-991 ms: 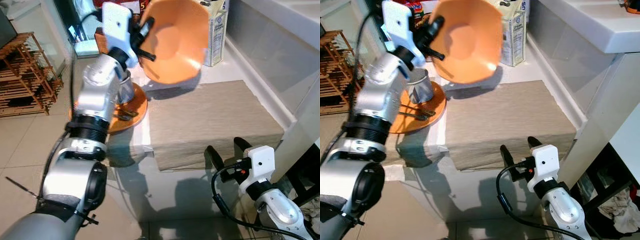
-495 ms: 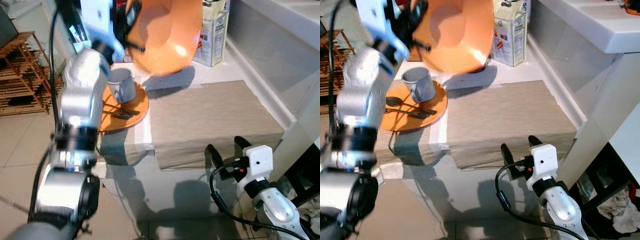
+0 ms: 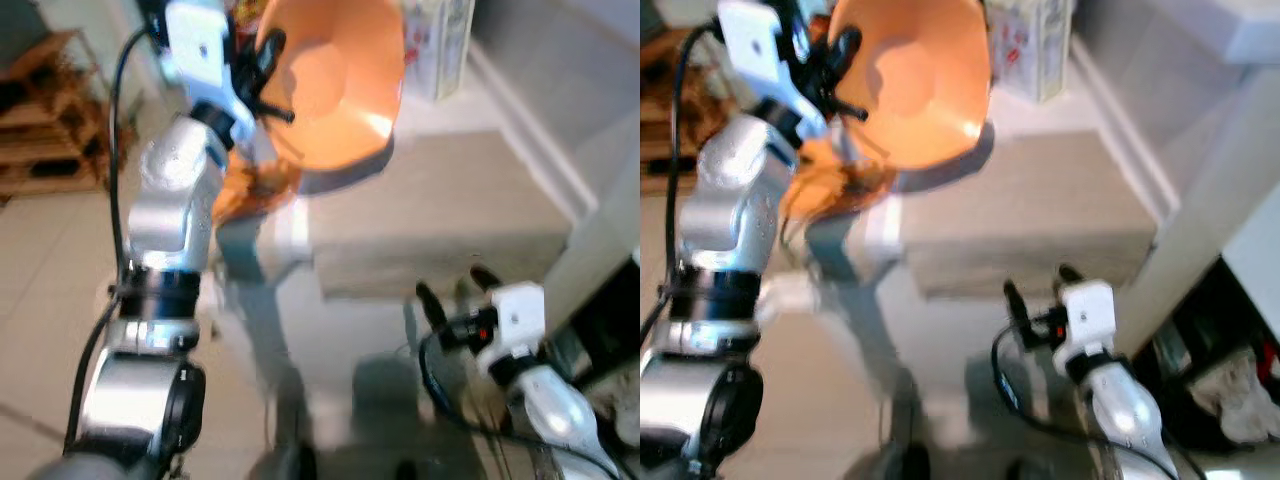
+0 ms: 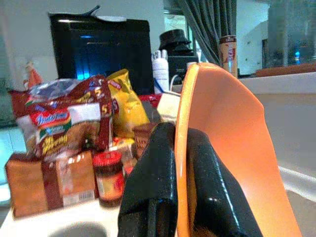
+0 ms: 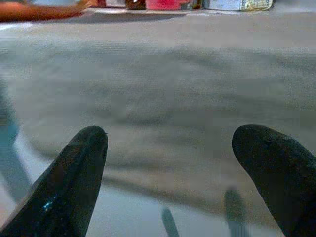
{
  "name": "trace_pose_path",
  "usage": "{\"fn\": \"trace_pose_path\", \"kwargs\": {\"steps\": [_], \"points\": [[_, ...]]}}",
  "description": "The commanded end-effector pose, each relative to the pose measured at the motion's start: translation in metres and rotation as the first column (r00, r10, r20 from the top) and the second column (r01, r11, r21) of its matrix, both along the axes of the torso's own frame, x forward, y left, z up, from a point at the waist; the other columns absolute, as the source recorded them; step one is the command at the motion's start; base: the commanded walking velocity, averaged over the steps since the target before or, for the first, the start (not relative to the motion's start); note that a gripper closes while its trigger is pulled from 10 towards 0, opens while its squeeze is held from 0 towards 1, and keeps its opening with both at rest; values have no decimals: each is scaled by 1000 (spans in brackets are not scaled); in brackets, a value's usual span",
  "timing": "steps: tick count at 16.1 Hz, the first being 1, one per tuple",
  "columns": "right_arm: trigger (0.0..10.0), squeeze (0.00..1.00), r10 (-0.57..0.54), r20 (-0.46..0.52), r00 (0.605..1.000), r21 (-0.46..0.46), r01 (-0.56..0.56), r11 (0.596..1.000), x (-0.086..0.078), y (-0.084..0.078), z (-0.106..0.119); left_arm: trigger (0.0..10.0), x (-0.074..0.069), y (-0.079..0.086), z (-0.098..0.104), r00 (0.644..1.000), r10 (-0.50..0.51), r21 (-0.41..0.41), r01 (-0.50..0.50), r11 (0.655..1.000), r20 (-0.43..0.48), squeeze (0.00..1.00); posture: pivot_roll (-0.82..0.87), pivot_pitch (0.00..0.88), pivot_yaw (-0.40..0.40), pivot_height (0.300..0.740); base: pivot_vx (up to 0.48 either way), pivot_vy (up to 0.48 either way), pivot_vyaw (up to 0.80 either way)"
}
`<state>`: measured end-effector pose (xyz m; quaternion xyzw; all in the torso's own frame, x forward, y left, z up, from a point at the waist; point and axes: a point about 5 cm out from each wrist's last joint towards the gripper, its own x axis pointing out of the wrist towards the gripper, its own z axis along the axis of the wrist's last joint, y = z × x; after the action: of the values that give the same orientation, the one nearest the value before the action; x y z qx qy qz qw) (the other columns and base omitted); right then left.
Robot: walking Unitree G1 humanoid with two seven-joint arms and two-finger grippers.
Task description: Setting the table
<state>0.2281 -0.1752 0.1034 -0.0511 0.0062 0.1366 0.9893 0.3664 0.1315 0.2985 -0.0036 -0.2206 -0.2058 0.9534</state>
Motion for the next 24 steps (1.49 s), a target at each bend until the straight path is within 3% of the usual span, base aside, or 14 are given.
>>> {"fn": "trace_pose_path", "kwargs": {"steps": [1, 7, 10, 15, 19, 24], "points": [[10000, 0, 4, -9, 1000, 8, -4, 1000, -1, 1, -2, 0, -3, 3, 12, 999, 12, -15, -12, 1000, 41, 0, -30, 0, 89, 740, 0, 0, 0], [10000, 0, 1, -16, 1000, 4, -1, 1000, -3, -3, -3, 0, -4, 1, 3, 1000, 7, -21, -7, 1000, 4, 0, -36, 0, 86, 740, 0, 0, 0], [10000, 0, -6, -16, 1000, 7, 6, 1000, -2, -5, -1, 0, -13, 1, -7, 1000, -5, -31, 4, 1000, -21, 0, -30, 0, 83, 740, 0, 0, 0], [10000, 0, 6, -36, 999, 7, -6, 1000, -4, -3, -5, 0, -34, 26, -41, 990, 57, -43, -63, 997, -132, 0, -4, 0, 65, 740, 0, 0, 0], [10000, 0, 17, -26, 1000, 10, -17, 1000, 7, 2, -3, 0, -31, 22, -58, 981, 75, -57, -87, 995, -178, 0, -2, 0, 54, 740, 0, -74, 0], [10000, 0, -65, -28, 997, 10, 66, 998, 14, -8, -1, 0, -34, 10, -78, 967, 56, -85, -80, 993, -248, 0, -15, 0, 53, 740, 0, -462, 0]]}}
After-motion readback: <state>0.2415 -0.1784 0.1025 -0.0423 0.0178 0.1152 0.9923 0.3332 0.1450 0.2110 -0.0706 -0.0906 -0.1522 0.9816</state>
